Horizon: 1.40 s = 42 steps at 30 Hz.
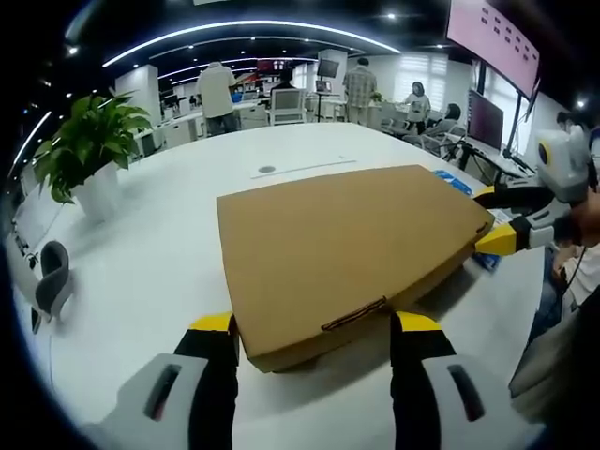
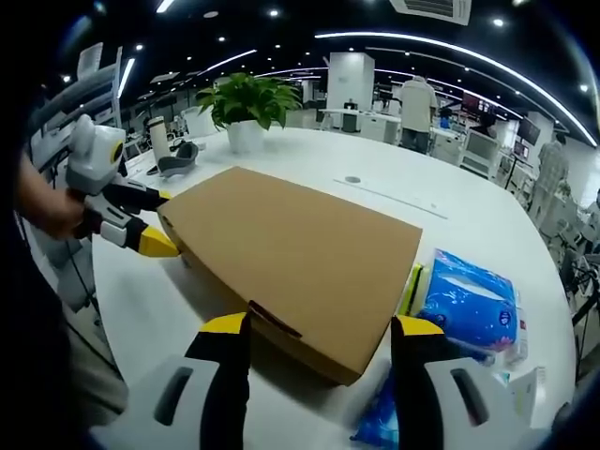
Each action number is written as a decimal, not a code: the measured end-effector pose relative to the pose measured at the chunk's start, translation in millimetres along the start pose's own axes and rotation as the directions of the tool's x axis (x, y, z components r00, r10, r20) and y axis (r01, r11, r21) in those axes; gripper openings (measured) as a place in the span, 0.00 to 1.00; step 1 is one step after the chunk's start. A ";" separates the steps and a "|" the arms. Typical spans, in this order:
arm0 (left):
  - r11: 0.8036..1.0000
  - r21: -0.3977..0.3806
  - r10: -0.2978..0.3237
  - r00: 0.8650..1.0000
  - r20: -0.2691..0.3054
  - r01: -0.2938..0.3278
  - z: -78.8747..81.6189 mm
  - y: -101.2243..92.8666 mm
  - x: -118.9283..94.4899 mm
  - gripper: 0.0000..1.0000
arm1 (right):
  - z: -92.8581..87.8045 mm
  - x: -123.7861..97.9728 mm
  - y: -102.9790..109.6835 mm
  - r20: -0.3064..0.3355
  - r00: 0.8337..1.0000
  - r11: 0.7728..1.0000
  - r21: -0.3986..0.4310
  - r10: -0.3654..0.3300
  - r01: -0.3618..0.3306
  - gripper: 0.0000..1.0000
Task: Operate the shoe box by opening the lid, removing the specified soft item, and placing it in the target area until the item is outside and the box remains undamaged.
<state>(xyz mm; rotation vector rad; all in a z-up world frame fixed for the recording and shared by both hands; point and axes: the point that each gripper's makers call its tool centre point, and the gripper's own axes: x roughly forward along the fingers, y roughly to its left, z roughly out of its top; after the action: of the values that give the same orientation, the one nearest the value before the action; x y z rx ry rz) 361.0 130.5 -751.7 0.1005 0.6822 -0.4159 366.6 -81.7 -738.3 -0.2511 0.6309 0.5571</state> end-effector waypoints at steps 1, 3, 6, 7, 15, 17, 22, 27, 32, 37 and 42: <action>1.000 0.001 -0.001 1.000 0.000 0.001 -0.1 -0.8 -0.2 0.65 | -0.4 -0.8 -0.1 0.000 1.000 1.000 0.002 0.000 0.000 0.59; 1.000 -0.005 -0.004 1.000 0.003 0.004 0.0 -1.8 -0.3 0.65 | -1.2 -1.8 -1.4 0.004 1.000 1.000 0.006 0.003 -0.003 0.59; 1.000 -0.007 -0.007 1.000 -0.002 0.007 -0.1 -3.4 0.2 0.64 | -1.5 -2.6 -2.2 0.000 1.000 1.000 0.007 0.006 -0.006 0.59; 1.000 -0.004 -0.007 1.000 -0.005 0.007 -0.1 -4.0 0.3 0.64 | -2.1 -3.1 -3.0 -0.001 1.000 1.000 0.006 0.006 -0.006 0.59; 1.000 0.003 -0.002 1.000 -0.013 0.002 -0.4 -4.3 0.8 0.64 | -2.4 -3.4 -3.2 -0.003 1.000 1.000 0.004 0.007 -0.007 0.59; 1.000 -0.006 -0.007 1.000 -0.013 0.006 -0.6 -4.8 0.6 0.64 | -2.7 -4.0 -3.0 -0.003 1.000 1.000 0.005 0.006 -0.006 0.59; 1.000 0.015 -0.007 1.000 -0.014 0.007 -1.9 -4.7 -0.2 0.64 | -3.2 -4.4 -3.1 -0.005 1.000 1.000 -0.007 0.008 -0.008 0.58; 1.000 0.023 -0.008 1.000 -0.017 0.008 -2.1 -2.8 -0.3 0.63 | -4.7 -5.2 -2.9 -0.017 1.000 1.000 -0.026 0.011 -0.011 0.57; 1.000 0.019 -0.013 1.000 -0.018 0.013 -2.1 -3.3 -0.4 0.64 | -5.9 -5.8 -3.5 -0.023 1.000 0.999 -0.041 0.012 -0.013 0.55; 0.999 0.033 -0.006 1.000 -0.022 0.006 -2.8 -2.5 0.0 0.62 | -6.7 -3.9 -3.5 -0.039 0.999 0.999 -0.047 0.005 -0.007 0.55; 1.000 0.010 -0.023 0.999 -0.022 0.023 -1.2 -3.1 -1.4 0.64 | -7.8 -5.7 -4.8 -0.035 0.999 0.999 -0.036 0.009 -0.010 0.54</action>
<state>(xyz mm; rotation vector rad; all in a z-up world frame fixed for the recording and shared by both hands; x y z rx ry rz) 358.0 128.4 -751.6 0.1072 0.7034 -0.4410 361.7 -91.1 -740.6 -0.2929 0.6566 0.5751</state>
